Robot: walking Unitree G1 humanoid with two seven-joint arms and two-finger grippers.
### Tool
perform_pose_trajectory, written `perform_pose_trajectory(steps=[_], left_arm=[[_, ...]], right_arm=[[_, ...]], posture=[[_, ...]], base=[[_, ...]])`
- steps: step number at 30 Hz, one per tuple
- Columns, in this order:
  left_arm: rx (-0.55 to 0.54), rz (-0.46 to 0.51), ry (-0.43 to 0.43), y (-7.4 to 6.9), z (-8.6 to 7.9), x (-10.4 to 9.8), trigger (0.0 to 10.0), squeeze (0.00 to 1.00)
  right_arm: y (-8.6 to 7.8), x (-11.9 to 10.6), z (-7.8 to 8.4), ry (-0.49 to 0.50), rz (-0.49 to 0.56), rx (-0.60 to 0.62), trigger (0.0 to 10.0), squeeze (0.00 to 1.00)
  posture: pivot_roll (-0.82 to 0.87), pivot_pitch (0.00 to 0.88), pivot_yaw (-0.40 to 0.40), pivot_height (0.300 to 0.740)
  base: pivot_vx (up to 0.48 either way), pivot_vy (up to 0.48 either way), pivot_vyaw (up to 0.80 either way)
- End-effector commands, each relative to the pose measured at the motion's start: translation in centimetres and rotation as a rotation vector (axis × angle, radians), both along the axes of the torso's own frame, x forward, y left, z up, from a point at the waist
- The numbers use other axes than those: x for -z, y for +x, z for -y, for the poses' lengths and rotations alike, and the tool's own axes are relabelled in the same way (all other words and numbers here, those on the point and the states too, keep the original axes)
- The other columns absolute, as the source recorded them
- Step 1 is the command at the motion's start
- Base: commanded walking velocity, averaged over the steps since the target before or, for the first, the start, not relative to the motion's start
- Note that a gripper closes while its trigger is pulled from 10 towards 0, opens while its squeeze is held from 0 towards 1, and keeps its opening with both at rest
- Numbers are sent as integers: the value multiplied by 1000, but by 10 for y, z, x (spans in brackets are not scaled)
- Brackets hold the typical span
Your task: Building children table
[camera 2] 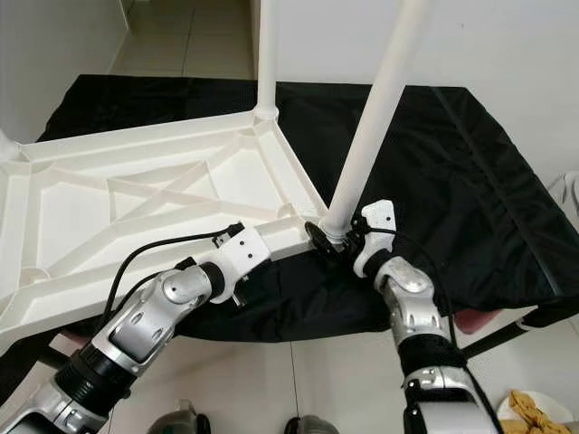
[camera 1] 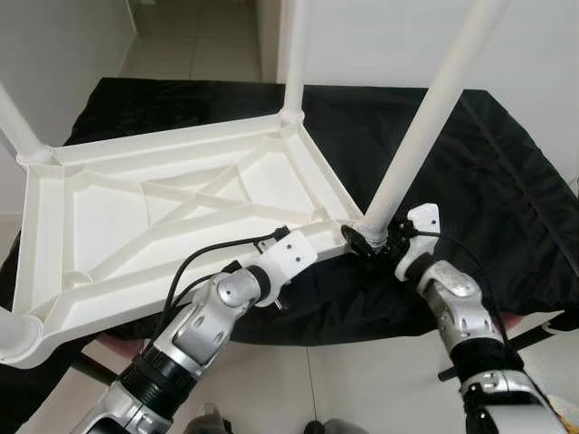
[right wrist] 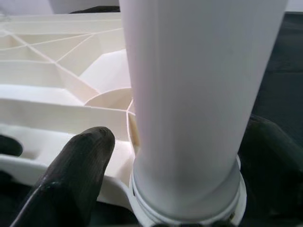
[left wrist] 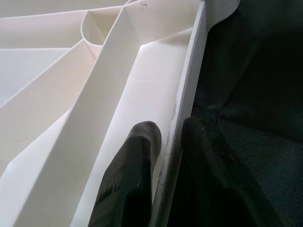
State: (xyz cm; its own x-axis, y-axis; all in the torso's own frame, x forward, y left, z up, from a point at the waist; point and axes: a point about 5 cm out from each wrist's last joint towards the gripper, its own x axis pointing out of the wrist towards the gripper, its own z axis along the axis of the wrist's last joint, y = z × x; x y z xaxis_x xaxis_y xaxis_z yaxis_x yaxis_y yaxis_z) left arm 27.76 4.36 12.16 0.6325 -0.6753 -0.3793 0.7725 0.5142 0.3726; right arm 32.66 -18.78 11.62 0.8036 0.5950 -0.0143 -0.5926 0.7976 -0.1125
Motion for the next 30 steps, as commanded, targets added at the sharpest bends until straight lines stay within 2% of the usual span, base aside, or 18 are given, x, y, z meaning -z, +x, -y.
perform_pose_trajectory(steps=[1,5,6,7,9,16,24,27,30], left_arm=[[65,3,19,-3,7,0,10000,0],[66,4,19,-3,7,-1,10000,0],[66,4,18,-3,7,-1,10000,0],[66,4,18,-3,7,-1,10000,0],[64,4,16,-3,7,-1,10000,0],[63,4,14,-3,7,-2,10000,0],[62,5,12,-2,8,-2,10000,0],[64,3,8,-3,9,-2,10000,0],[65,3,8,-4,9,-2,10000,0]], right_arm=[[-2,10,-4,-14,-46,-48,10000,0],[-2,16,0,-29,-74,-68,10000,0],[-2,18,3,-35,-83,-65,5725,0],[-2,18,3,-35,-83,-65,5725,0],[-1,20,5,-39,-87,-56,39,0],[0,19,5,-20,-86,-56,0,0],[0,17,-2,46,-63,-44,0,0],[0,22,-9,107,-56,84,0,0],[0,24,-11,121,-59,117,0,0]], posture=[[62,8,-11,740],[63,10,-9,740],[65,14,-7,740],[65,14,-7,740],[66,17,-6,740],[65,20,-7,740],[64,30,-14,740],[61,36,-18,740],[61,36,-18,740]], base=[[0,0,0],[0,0,0],[0,0,0],[0,0,0],[0,0,0],[0,0,0],[0,0,0],[0,0,0],[0,0,0]])
